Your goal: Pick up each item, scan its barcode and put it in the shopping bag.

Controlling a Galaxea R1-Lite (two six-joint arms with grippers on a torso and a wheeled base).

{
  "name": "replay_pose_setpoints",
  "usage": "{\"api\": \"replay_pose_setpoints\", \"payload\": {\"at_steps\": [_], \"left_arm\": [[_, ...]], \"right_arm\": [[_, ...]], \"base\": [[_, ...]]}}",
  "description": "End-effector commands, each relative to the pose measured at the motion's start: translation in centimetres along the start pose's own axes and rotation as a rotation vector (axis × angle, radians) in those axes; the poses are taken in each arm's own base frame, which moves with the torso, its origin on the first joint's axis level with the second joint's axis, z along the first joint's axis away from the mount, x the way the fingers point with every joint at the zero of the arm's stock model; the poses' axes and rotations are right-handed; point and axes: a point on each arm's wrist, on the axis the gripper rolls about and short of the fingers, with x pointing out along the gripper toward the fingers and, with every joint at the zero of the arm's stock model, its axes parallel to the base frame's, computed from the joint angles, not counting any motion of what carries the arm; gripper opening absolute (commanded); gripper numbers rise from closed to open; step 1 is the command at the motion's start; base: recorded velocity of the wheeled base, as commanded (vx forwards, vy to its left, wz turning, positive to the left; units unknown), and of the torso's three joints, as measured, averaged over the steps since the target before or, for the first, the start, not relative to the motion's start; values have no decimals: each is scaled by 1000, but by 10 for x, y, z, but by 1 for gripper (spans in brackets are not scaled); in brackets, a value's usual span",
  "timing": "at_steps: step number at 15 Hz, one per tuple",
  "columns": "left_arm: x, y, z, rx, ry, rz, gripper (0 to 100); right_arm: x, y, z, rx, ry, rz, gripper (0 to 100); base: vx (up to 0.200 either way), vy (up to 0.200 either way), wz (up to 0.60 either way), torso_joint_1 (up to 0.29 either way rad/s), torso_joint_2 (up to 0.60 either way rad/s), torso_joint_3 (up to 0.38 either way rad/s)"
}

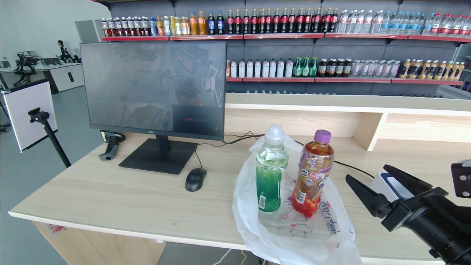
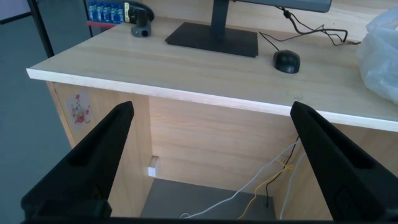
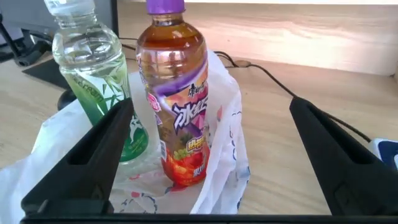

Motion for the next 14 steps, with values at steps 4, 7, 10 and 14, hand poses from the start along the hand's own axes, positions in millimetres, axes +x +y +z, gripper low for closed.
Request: {"api": "replay_pose_setpoints", "payload": {"at_steps": [4,7,10,14], "left_arm": [[0,0,0,-2,-1,0,100],[0,0,0,-2,-1,0,100],[0,0,0,-1,-1,0,100],[0,0,0,-1,-1,0,100]], "right_arm": [[-12,-2,13,41,-62,-12,100],[-46,-8,15,56,29,-57,100],[-121,-13,-12,0,267,50,100],[-175,-28,-39,-64,280,107,100]], "base": [[0,0,0,0,0,0],[0,0,0,0,0,0],[0,0,0,0,0,0],[0,0,0,0,0,0]]}}
